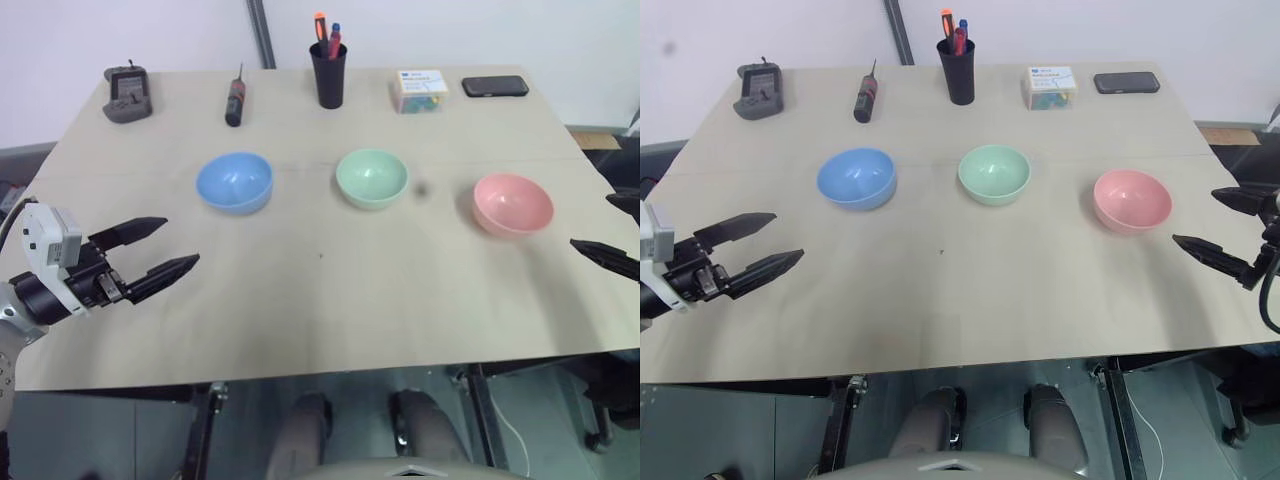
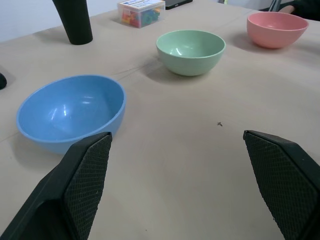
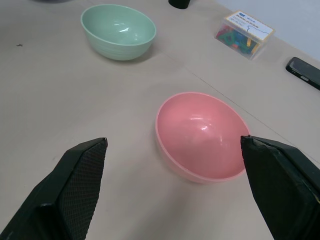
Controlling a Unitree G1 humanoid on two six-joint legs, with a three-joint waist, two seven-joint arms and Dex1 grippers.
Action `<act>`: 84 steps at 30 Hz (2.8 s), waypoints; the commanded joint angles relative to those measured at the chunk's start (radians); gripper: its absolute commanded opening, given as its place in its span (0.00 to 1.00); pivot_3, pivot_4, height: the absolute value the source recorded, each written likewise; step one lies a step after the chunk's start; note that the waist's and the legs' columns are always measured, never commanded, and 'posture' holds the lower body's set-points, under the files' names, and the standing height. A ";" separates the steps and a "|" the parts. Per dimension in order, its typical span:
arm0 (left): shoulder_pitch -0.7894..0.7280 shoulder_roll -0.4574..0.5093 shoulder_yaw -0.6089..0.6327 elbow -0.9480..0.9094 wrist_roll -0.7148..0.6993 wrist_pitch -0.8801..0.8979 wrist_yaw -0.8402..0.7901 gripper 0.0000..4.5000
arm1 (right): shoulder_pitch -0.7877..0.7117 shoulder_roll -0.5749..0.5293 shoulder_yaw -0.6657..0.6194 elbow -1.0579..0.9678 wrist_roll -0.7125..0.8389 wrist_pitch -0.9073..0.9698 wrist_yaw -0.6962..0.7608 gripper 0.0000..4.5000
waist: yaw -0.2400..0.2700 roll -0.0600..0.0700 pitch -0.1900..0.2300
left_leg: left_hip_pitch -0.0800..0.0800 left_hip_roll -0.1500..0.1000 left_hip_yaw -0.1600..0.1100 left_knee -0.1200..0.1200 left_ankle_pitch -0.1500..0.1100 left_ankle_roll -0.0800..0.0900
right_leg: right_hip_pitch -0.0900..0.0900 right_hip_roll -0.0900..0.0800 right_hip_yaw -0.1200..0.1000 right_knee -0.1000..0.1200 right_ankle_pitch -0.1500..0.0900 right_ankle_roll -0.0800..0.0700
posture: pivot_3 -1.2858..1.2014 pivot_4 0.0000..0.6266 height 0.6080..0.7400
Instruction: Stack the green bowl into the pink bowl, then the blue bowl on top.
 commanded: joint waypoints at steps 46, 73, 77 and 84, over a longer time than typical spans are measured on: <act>-0.194 -0.185 -0.304 -0.197 0.004 -0.070 0.033 1.00 | -0.451 0.440 0.908 -0.116 -0.357 0.054 -0.129 0.01 | -0.003 0.000 0.000 | -0.003 0.000 -0.001 0.002 0.000 0.000 | -0.005 0.000 0.000 0.005 0.001 0.000 | 0.52 0.24 1.00; -0.167 -0.204 -0.299 -0.220 0.011 -0.069 0.071 1.00 | -0.733 0.344 0.731 0.218 -0.468 -0.319 -0.115 0.97 | -0.005 -0.001 0.000 | -0.002 -0.001 -0.001 0.003 0.000 0.000 | -0.004 0.000 -0.001 0.006 0.001 0.000 | 0.52 0.24 1.00; -0.180 -0.204 -0.301 -0.210 0.014 -0.071 0.067 1.00 | -0.959 0.331 0.891 0.745 -0.777 -0.776 -0.252 0.97 | -0.009 -0.001 0.000 | -0.002 -0.001 0.001 0.003 0.000 0.000 | -0.005 0.000 0.000 0.006 0.001 0.000 | 0.52 0.24 1.00; -0.146 -0.196 -0.265 -0.247 0.005 -0.057 0.081 1.00 | -1.188 0.497 1.102 1.291 -1.093 -1.182 -0.565 0.97 | -0.027 -0.001 0.000 | -0.004 0.000 0.006 -0.001 0.003 -0.005 | -0.009 0.000 0.005 0.004 0.001 -0.001 | 0.52 0.24 1.00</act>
